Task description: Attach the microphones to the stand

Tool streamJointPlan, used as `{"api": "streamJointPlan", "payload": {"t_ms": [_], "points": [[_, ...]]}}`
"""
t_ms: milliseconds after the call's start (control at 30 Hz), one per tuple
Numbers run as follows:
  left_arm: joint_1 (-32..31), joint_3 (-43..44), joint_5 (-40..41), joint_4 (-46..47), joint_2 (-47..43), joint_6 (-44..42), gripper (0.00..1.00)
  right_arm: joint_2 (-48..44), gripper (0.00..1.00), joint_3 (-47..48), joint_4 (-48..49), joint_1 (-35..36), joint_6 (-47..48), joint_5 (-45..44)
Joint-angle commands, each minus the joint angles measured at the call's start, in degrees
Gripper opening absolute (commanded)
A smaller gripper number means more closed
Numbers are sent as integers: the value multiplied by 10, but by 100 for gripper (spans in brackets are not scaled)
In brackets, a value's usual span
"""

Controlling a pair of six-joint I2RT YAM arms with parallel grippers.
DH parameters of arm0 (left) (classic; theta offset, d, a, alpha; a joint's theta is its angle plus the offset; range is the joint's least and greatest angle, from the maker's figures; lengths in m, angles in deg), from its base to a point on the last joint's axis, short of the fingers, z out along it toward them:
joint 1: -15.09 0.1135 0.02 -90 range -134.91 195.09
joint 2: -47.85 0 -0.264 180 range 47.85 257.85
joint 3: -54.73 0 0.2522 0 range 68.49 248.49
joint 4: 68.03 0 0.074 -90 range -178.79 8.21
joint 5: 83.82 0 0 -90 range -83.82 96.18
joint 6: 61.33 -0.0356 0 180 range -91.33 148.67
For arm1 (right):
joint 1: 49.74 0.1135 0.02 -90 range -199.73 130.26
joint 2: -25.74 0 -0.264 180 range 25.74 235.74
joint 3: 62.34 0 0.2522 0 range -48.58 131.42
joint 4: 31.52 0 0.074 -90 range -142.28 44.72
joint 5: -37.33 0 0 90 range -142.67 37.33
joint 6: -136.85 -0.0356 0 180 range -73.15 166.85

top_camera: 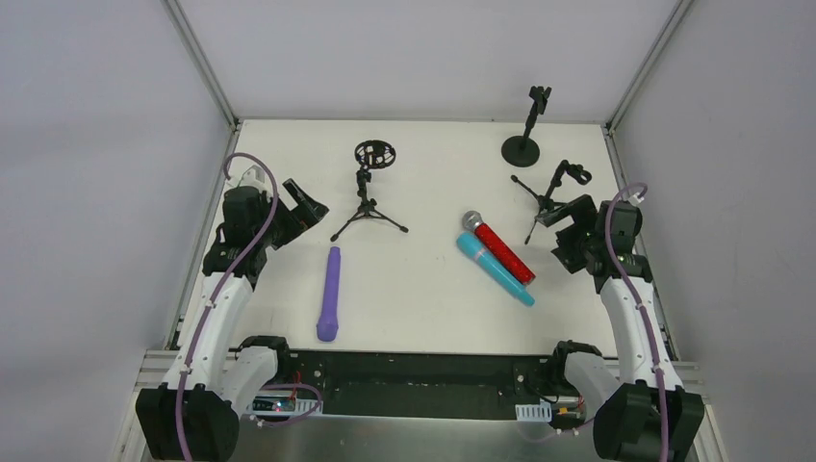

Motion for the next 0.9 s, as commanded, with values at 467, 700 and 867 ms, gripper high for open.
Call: {"api": "streamJointPlan", "payload": {"t_ms": [467, 700, 867], "points": [[-1, 410, -154, -57, 257, 15, 100, -28, 99, 3, -34, -22, 58, 192], [-60, 579, 26, -154, 366, -81, 100, -39, 99, 33, -90, -21, 98, 168], [-68, 544, 81, -174, 384, -128, 100, -46, 99, 46, -107, -21, 111, 150]]}}
